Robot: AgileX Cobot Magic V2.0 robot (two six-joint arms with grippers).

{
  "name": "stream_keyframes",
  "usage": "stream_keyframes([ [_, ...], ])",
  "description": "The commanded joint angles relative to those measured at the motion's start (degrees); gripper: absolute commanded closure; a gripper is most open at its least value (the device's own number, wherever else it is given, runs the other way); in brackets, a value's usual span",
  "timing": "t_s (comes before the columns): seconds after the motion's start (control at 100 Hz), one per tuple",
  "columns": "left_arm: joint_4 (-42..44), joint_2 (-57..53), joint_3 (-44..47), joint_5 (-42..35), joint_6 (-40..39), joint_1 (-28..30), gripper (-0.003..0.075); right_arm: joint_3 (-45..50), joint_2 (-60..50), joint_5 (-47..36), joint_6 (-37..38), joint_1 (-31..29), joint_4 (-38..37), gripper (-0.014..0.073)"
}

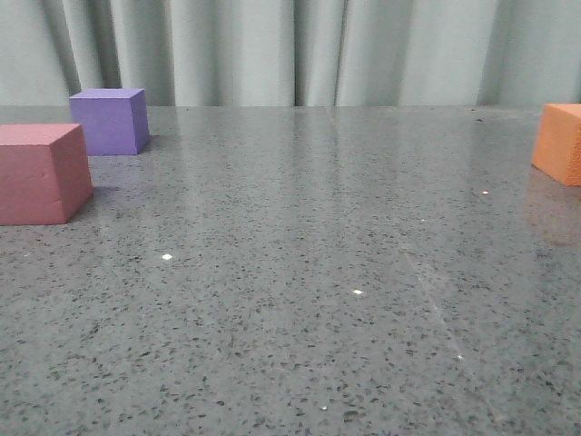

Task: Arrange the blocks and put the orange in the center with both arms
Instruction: 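Lower the right gripper over the orange cube and close on it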

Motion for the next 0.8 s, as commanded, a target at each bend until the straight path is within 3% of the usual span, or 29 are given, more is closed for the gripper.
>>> stream_keyframes([
  [0.0,-0.5,-1.9,3.0,-4.4,0.0,0.1,0.0739,-4.5,1.6,-1.8,-1.6,-0.1,-0.2,-0.0045],
  [0.28,-0.5,-1.9,3.0,-4.4,0.0,0.1,0.0739,-9.4,10.8,-0.6,-1.6,-0.1,-0.2,-0.0045],
  [0.79,-0.5,-1.9,3.0,-4.4,0.0,0.1,0.0739,-9.8,19.3,-0.5,-1.6,-0.1,1.2,-0.0045],
])
